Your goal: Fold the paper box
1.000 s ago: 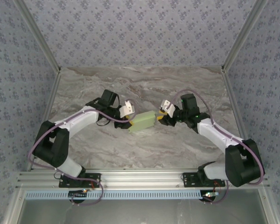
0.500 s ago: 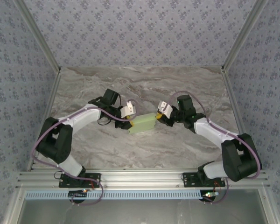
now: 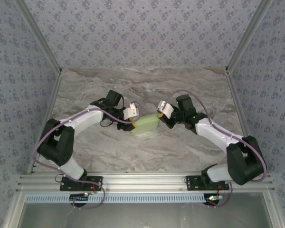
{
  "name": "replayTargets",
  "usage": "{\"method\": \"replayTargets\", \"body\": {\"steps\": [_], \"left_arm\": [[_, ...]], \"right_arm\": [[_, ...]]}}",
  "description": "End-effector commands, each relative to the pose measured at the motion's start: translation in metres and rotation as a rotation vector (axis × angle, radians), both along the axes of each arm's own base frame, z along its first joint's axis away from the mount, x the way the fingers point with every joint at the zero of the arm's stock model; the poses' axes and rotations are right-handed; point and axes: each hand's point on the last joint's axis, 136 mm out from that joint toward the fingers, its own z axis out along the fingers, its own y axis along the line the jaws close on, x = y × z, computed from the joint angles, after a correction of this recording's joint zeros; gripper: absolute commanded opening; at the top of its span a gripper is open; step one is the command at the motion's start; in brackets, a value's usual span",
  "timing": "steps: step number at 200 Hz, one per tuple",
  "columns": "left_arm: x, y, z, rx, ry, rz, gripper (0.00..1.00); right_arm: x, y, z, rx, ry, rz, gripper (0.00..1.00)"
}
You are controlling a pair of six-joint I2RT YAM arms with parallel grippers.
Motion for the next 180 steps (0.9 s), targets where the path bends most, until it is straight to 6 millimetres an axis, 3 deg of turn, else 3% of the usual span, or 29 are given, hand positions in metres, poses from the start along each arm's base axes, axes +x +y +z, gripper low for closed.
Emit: {"method": "replayTargets", "body": {"steps": [1,30,77,180], "left_arm": [[0.004,-0.004,0.004,0.01,-0.037,-0.006,0.43],[0.004,-0.005,0.001,0.023,-0.033,-0.003,0.46],[0.006,-0.006,0.001,0.038,-0.045,0.014,0.42],[0.008,-0.007,-0.002,0.074,-0.055,0.046,0.37]], "right_arm": [[-0.005,0.003,0.011,-0.001,0.058,-0.046,0.05],[-0.008,0.004,0.011,-0.026,0.08,-0.068,0.05],[-0.003,0.003,0.019,-0.035,0.169,-0.154,0.05],[0.014,-0.004,0.013,-0.006,0.458,-0.593,0.05]]}}
